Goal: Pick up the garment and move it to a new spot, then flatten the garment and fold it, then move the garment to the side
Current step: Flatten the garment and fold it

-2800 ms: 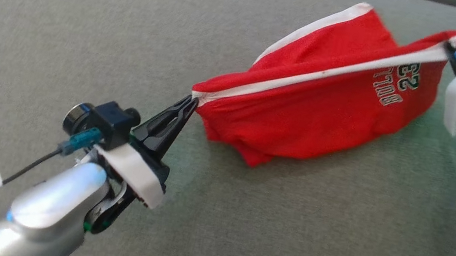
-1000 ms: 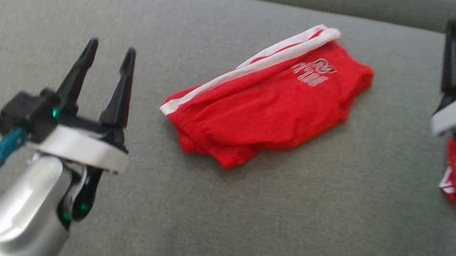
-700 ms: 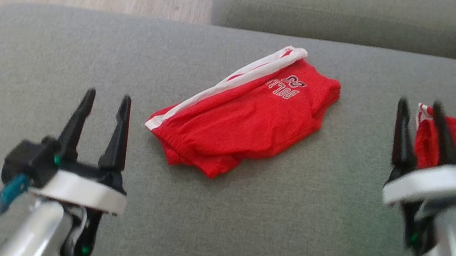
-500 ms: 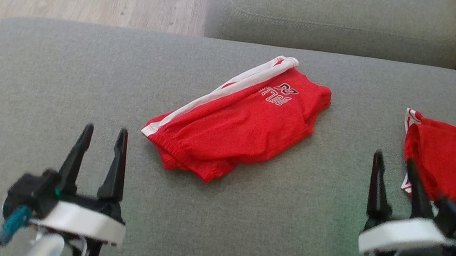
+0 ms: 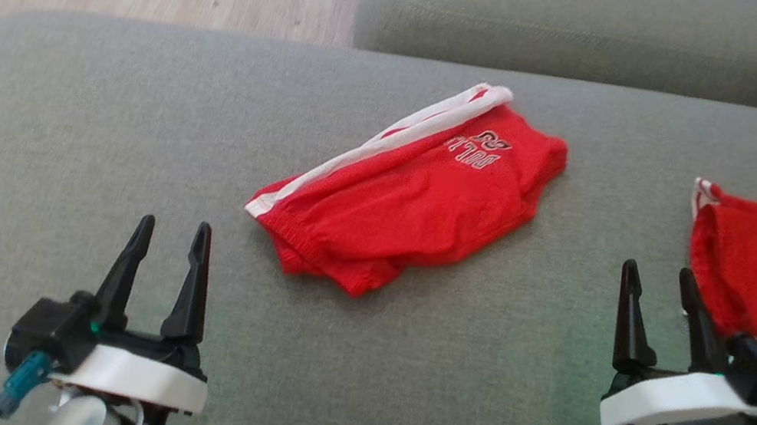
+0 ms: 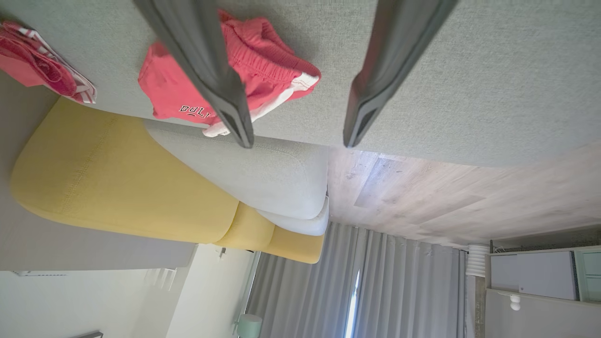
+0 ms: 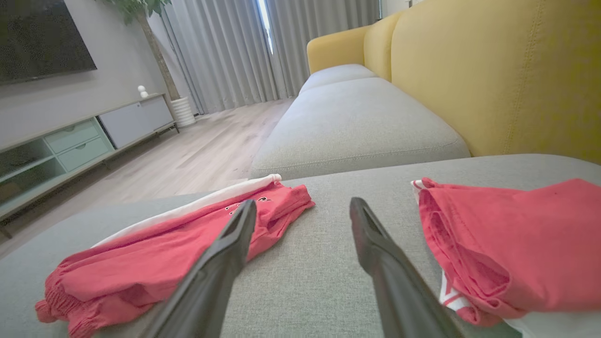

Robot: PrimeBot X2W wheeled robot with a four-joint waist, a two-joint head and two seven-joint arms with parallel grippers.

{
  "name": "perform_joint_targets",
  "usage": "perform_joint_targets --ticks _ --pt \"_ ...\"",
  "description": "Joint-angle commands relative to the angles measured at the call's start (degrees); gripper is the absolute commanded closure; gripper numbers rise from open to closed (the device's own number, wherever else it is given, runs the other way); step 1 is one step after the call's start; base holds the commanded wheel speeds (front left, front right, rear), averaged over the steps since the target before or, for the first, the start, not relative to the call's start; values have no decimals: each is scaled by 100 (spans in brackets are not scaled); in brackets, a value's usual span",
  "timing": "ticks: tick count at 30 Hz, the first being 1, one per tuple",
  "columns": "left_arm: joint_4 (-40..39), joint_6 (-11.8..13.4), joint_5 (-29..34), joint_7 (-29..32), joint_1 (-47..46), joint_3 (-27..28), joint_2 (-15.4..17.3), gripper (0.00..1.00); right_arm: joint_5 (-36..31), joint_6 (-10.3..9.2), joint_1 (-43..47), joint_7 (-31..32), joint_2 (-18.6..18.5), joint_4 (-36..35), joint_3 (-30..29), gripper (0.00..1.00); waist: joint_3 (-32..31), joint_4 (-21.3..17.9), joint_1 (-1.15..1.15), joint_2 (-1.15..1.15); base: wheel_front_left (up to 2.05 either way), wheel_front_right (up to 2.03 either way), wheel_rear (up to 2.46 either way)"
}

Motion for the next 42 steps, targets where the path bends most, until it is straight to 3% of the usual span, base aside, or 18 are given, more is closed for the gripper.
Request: perform_joint_targets --ticks 1,8,16,26,34,35,36,37,42 --pt "-152 -59 73 -46 -402 196 -20 0 -89 -5 -352 190 20 -257 40 0 278 173 0 0 0 0 0" --pt "-64 -155 102 -46 -748 136 -84 0 -112 -5 -1151 817 3 11 -224 0 826 500 0 0 0 0 0" --pt "67 -217 95 -46 -1196 -102 -153 0 20 -5 -2749 1540 5 1350 -1023 0 1453 1037 0 0 0 0 0" --pt "110 -233 -55 -46 -1526 -298 -189 0 -1389 -5 -3868 1611 -299 3225 -2006 0 1829 1482 0 0 0 0 0" --pt "79 -235 -186 -46 -1606 -380 -194 0 -1882 -5 -4318 1613 -262 4042 -1841 0 1950 1477 0 0 0 0 0" --pt "82 -235 -198 -46 -1617 -390 -194 0 -1868 -5 -4379 1610 -265 4129 -1758 29 1961 1469 0 0 0 0 0" --pt "90 -235 -212 -46 -1627 -400 -194 0 -1833 -5 -4445 1605 -279 4205 -1687 86 1968 1460 0 0 0 0 0" --pt "98 -235 -227 -46 -1636 -413 -194 0 -1798 -5 -4508 1582 -305 4267 -1606 100 1972 1450 0 0 0 0 0" --pt "133 -236 -266 -46 -1627 -400 -194 0 -1408 -5 -4742 1283 -422 4402 -1307 100 1911 1348 0 0 0 0 0"
